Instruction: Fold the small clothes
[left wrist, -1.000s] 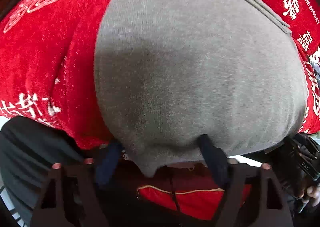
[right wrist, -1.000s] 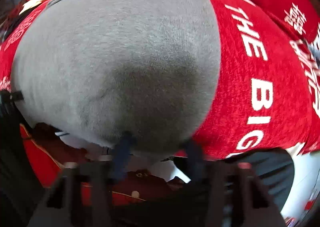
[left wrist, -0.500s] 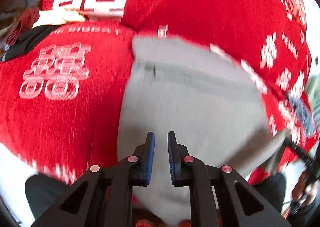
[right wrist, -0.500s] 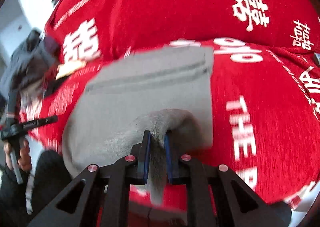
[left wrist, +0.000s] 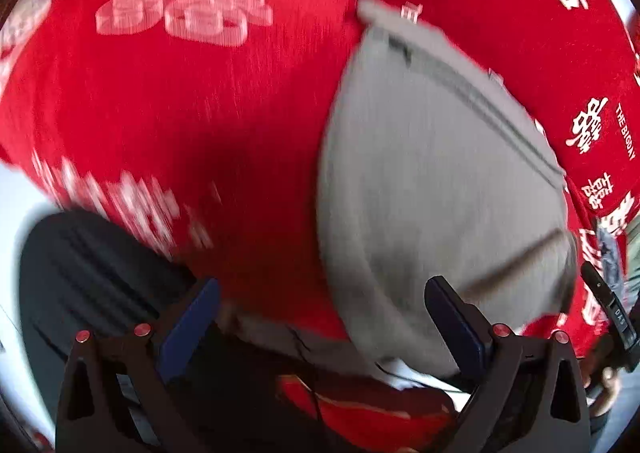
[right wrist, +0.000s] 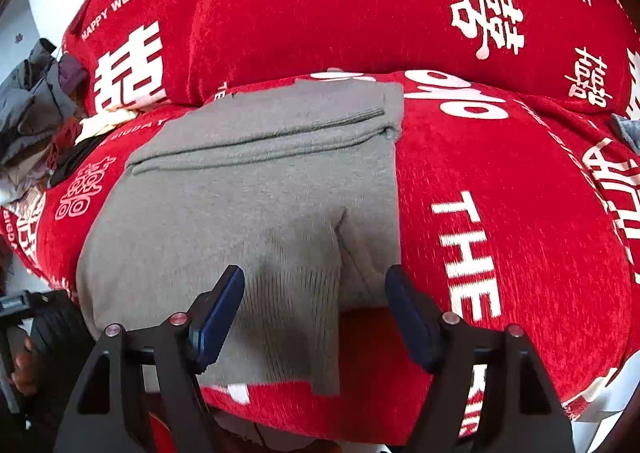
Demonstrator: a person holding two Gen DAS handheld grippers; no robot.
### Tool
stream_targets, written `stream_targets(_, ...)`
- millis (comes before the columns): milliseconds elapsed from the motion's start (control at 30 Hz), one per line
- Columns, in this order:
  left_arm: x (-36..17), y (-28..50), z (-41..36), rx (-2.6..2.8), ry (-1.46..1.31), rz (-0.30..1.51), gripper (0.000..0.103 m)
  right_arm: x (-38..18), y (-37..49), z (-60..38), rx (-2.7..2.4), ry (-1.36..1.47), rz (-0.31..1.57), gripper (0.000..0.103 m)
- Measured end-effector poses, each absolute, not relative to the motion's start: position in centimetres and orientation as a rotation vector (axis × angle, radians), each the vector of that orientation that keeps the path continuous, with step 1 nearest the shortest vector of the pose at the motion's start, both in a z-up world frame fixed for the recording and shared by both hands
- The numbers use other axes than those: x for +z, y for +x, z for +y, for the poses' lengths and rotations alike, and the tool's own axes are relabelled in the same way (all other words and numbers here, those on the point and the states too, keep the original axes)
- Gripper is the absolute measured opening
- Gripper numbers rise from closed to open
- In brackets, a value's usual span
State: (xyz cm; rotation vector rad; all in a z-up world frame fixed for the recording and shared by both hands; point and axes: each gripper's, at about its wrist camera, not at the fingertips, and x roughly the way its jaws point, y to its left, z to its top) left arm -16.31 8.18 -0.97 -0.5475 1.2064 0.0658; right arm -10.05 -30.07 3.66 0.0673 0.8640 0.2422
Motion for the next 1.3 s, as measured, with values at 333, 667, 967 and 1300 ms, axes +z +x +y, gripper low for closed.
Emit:
stream_targets(333,-3.1,-14.6,3.1,-0.091,-0.504,1.305,0.034,0.7,-9.1,-30.7,0.356,0.130,1.007,0.018)
stream_targets(667,5.4,-12.0,4.8,-0.118,-0.457,1.034,0.014,3.1,-14.8,-29.6,0.497,0.156,0.914,0.008)
stream_targets(967,3.5,-5.2,5.9,-0.128,-0.484,1.096,0.015,0.3,-13.8,-28.9,0.415,0.113,0.996,0.011)
stream_targets(1300,1.5,-9.8,7.7,-0.121,-0.541,1.074,0.078,1.7,-12.7,-32.8,0.456,0.322,0.935,0.073)
